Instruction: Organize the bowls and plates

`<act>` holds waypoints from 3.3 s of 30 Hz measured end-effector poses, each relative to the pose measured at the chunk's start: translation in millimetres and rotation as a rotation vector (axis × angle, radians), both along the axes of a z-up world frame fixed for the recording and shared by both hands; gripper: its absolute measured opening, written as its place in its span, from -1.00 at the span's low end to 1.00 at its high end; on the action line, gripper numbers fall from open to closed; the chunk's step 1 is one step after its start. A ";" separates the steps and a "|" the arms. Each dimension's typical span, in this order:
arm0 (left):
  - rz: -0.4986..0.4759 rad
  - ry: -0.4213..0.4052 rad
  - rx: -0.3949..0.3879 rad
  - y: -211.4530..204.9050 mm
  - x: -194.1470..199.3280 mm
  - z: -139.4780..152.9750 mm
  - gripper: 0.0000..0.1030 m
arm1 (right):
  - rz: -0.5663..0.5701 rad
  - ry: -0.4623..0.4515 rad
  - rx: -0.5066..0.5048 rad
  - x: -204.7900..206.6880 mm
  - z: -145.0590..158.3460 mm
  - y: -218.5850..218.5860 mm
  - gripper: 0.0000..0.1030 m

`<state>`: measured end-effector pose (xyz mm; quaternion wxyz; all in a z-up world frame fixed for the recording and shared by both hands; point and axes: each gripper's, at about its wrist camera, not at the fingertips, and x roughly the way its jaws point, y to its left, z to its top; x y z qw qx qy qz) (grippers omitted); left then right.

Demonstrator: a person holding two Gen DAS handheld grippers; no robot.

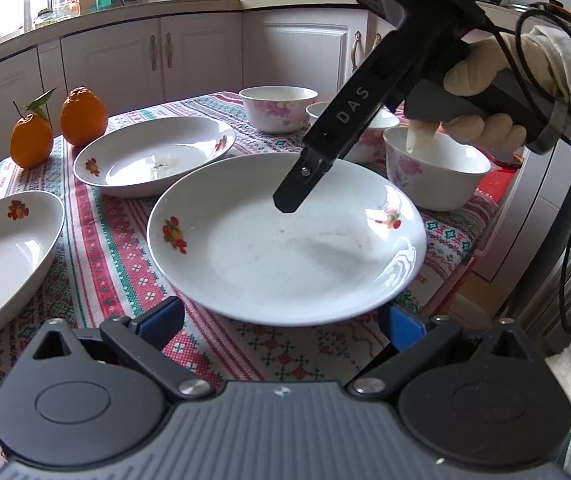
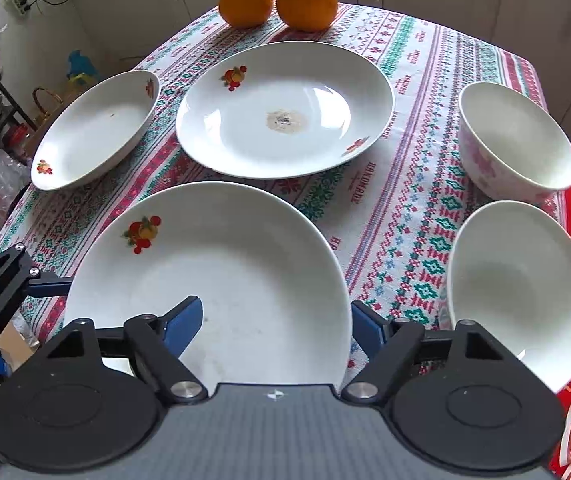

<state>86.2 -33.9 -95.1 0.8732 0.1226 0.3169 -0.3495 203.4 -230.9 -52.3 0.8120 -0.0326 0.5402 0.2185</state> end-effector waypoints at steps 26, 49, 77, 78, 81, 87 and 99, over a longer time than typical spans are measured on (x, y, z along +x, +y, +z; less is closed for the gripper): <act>-0.003 -0.007 0.030 24.8 -6.2 8.2 0.98 | 0.063 0.080 0.073 5.3 -1.5 20.0 0.63; -0.016 0.032 0.023 22.2 3.4 5.3 0.98 | 0.059 0.139 0.214 31.7 -6.6 0.8 0.49; 0.059 0.015 -0.009 56.0 2.3 39.2 0.97 | 0.152 0.089 0.212 47.3 28.3 44.0 0.49; 0.068 0.011 -0.009 60.0 3.2 41.2 0.97 | 0.161 0.087 0.212 50.2 29.8 48.9 0.49; 0.092 0.008 -0.006 71.0 7.6 46.2 0.97 | 0.189 0.082 0.212 58.7 34.2 64.7 0.49; 0.142 -0.003 -0.002 95.4 15.0 51.9 0.97 | 0.241 0.079 0.217 79.8 37.7 97.0 0.49; 0.258 -0.015 0.005 140.0 32.3 50.4 0.97 | 0.334 0.090 0.216 117.7 31.8 165.2 0.49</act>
